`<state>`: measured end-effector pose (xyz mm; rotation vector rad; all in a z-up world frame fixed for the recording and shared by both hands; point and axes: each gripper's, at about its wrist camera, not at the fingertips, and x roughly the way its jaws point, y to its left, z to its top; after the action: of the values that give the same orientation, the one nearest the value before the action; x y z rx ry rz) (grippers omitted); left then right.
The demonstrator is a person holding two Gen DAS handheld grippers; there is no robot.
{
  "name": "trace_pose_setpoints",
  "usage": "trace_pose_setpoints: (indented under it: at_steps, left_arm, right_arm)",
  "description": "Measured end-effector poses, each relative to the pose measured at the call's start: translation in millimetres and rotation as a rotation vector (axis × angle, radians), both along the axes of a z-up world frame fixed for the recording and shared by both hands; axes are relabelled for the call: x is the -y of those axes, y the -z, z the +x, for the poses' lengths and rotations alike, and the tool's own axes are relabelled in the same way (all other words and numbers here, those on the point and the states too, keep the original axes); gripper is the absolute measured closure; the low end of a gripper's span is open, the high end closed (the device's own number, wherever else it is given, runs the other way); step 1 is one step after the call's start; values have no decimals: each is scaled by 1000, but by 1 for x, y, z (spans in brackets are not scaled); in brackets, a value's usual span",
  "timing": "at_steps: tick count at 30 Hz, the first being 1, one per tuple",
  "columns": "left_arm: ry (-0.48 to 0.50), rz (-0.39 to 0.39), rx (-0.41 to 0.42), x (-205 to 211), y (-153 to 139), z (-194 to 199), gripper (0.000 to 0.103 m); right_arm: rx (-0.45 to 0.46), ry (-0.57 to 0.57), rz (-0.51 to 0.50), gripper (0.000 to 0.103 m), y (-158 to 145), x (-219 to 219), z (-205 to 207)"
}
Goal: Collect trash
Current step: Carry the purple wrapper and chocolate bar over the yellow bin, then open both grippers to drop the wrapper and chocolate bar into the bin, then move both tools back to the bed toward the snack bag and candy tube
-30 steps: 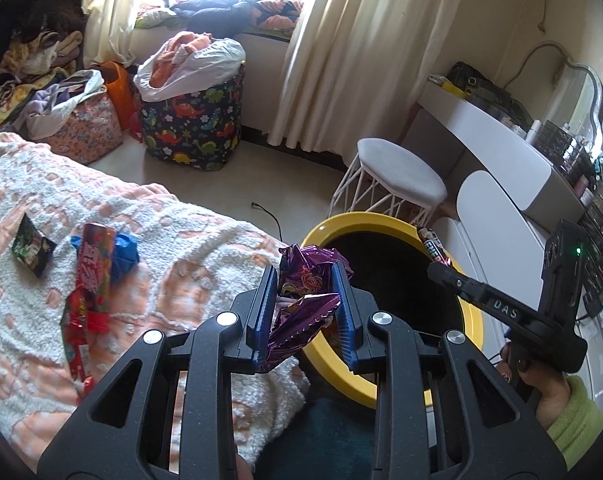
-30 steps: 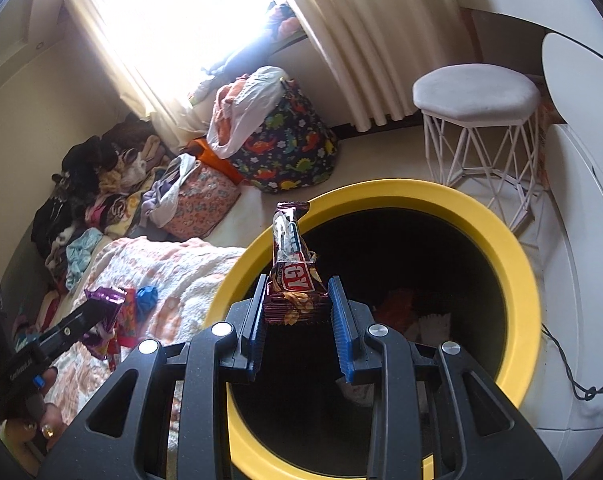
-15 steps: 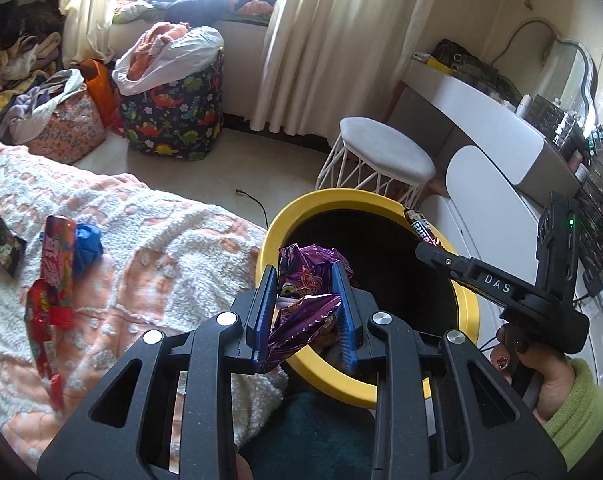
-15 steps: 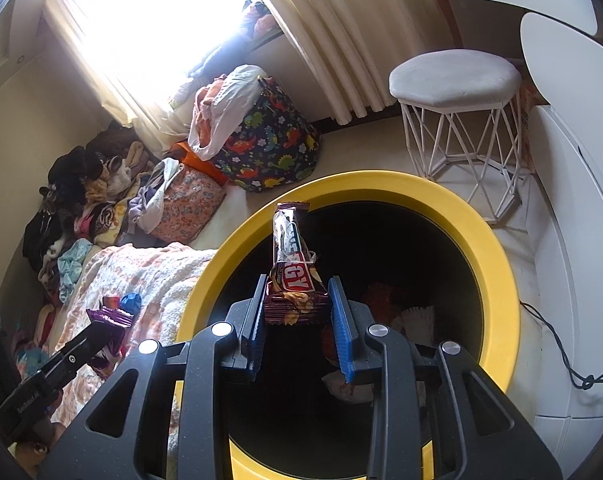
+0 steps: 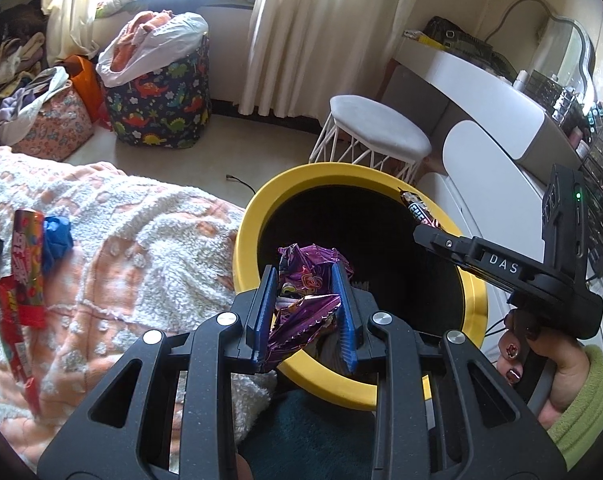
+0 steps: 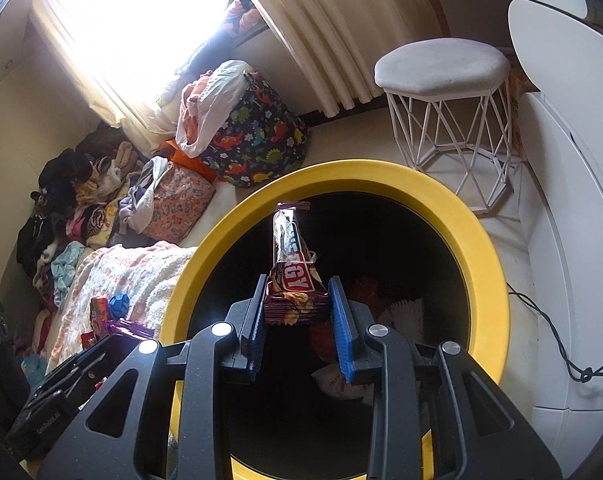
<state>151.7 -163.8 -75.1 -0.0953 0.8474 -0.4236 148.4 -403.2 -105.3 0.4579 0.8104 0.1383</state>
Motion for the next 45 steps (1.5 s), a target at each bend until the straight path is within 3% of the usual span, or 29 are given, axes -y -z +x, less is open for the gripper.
trace_pose_setpoints:
  at_steps: [11, 14, 16, 18, 19, 23, 24, 29, 45]
  left_arm:
    - [35, -1, -15, 21, 6, 14, 81]
    - [48, -6, -18, 24, 7, 14, 80]
    - [50, -13, -19, 24, 6, 14, 70]
    - [42, -24, -20, 23, 6, 14, 51]
    - [33, -38, -19, 19, 5, 14, 48]
    - [-19, -29, 4, 9, 0, 11, 14]
    - [-30, -26, 10, 7, -1, 10, 12]
    - [-95, 0, 26, -8, -8, 7, 11]
    - [-261, 10, 99, -68, -28, -3, 11]
  right_arm:
    - [-25, 42, 17, 73, 6, 10, 2]
    - [-23, 59, 25, 60, 6, 14, 1]
    - [-21, 70, 26, 56, 6, 15, 1]
    - [-8, 73, 7, 53, 3, 13, -1]
    - [1, 73, 3, 50, 2, 13, -1]
    - [37, 85, -17, 34, -4, 9, -4]
    - [46, 88, -20, 32, -6, 9, -5]
    - [90, 99, -23, 24, -12, 8, -8]
    - [173, -31, -89, 21, -28, -48, -17]
